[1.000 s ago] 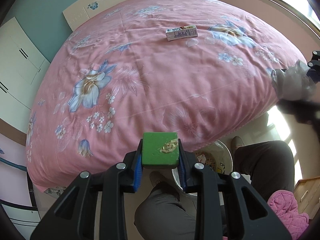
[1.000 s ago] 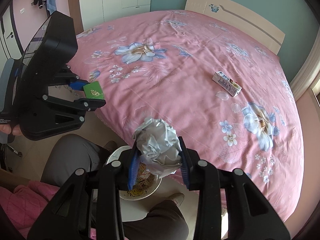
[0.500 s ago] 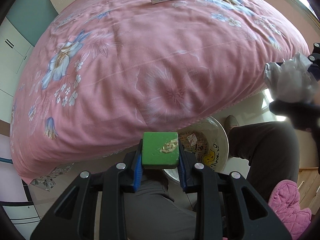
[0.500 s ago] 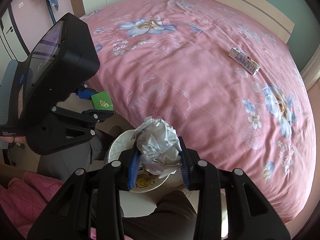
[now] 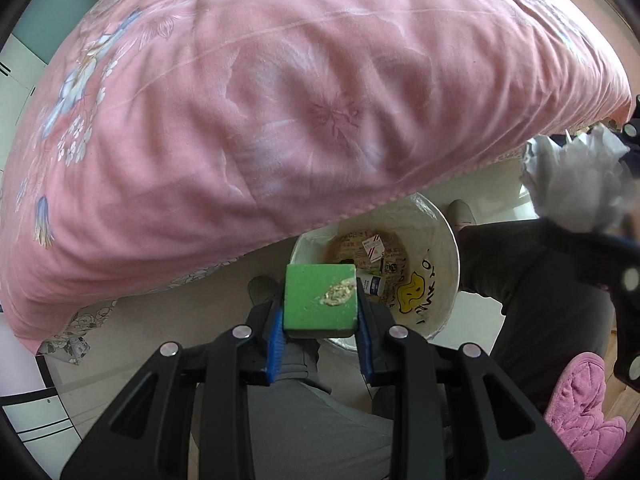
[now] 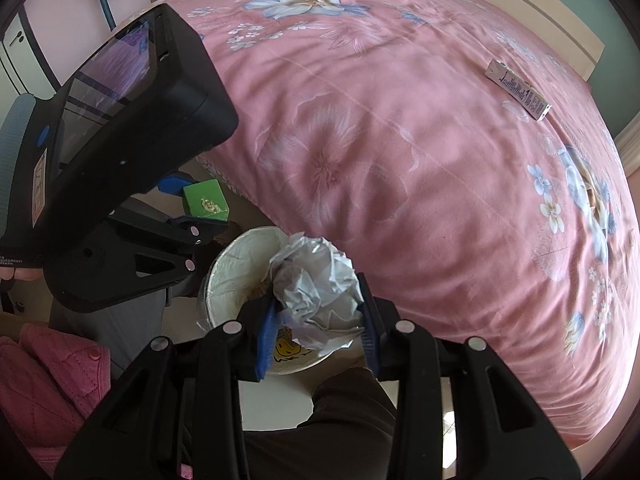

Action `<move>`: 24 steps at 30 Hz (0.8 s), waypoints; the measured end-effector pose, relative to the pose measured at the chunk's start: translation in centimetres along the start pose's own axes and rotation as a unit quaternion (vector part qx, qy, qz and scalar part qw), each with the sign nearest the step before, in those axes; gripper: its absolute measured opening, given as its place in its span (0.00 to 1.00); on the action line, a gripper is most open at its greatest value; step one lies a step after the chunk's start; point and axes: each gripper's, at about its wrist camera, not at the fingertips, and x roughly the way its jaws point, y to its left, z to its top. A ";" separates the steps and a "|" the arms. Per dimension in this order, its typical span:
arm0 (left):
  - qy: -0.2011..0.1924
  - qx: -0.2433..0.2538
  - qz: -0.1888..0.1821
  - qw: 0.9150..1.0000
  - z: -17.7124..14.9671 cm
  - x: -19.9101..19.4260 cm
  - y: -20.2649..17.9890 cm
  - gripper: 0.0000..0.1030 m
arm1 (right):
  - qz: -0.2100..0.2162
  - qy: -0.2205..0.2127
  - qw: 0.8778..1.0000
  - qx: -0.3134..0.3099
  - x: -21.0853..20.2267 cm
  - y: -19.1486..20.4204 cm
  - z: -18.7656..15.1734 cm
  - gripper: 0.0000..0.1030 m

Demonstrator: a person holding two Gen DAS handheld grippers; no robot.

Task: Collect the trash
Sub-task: 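Lift the green box and crumpled foil and carry them over the bin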

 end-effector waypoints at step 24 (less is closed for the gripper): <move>0.095 -0.029 -0.032 0.995 -1.0 10.5 -0.1 0.31 | 0.062 0.096 0.993 0.033 10.9 0.0 -3.1 0.36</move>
